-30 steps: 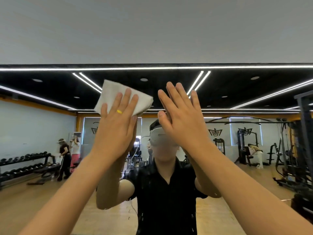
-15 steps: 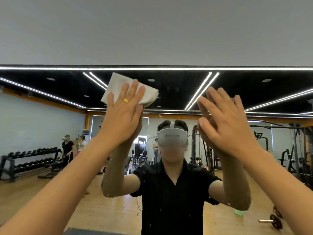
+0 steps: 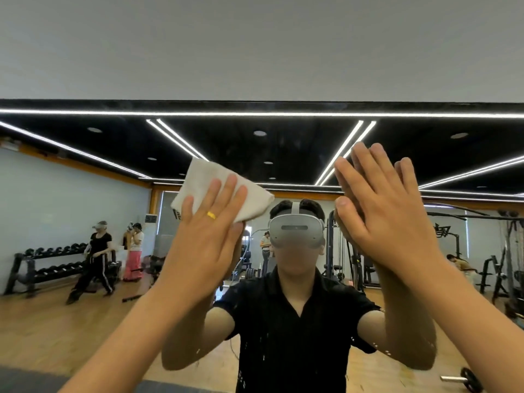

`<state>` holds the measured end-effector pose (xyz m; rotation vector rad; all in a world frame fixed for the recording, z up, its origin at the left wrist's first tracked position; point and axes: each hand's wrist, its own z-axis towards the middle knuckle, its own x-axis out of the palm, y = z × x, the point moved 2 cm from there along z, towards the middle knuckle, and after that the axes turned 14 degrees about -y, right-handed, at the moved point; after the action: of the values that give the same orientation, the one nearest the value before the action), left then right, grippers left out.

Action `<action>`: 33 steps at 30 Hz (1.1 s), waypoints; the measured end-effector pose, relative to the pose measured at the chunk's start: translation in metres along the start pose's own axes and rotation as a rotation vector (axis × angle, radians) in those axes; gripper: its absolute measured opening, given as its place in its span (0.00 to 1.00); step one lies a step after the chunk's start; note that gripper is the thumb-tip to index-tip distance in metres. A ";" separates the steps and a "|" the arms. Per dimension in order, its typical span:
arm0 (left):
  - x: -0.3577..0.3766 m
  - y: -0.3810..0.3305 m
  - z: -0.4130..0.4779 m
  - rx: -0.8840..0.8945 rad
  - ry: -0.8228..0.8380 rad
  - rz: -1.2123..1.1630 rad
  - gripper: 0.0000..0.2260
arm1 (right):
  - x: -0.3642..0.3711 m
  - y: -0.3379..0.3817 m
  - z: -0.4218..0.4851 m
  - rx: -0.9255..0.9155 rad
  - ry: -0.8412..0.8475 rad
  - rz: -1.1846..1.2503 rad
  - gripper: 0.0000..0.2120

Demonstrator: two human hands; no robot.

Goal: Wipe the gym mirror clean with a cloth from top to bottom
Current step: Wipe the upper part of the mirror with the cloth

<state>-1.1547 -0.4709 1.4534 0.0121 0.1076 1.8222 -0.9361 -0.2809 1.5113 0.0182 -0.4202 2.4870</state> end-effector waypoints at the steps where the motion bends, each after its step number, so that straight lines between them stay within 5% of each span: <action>1: 0.002 0.001 -0.005 -0.004 -0.004 0.012 0.25 | 0.000 0.000 0.000 -0.003 0.000 0.003 0.30; 13: 0.016 -0.024 0.146 -0.033 -0.081 0.041 0.24 | -0.002 0.000 0.000 -0.005 -0.006 -0.002 0.29; 24: 0.010 -0.026 -0.026 0.089 0.067 0.016 0.25 | 0.000 0.001 0.000 0.001 -0.012 -0.010 0.29; 33: 0.022 -0.046 0.114 0.077 -0.013 0.039 0.26 | 0.000 0.001 0.000 0.005 -0.019 -0.015 0.29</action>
<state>-1.1082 -0.4307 1.5618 0.0810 0.1696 1.8561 -0.9371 -0.2818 1.5109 0.0472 -0.4202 2.4755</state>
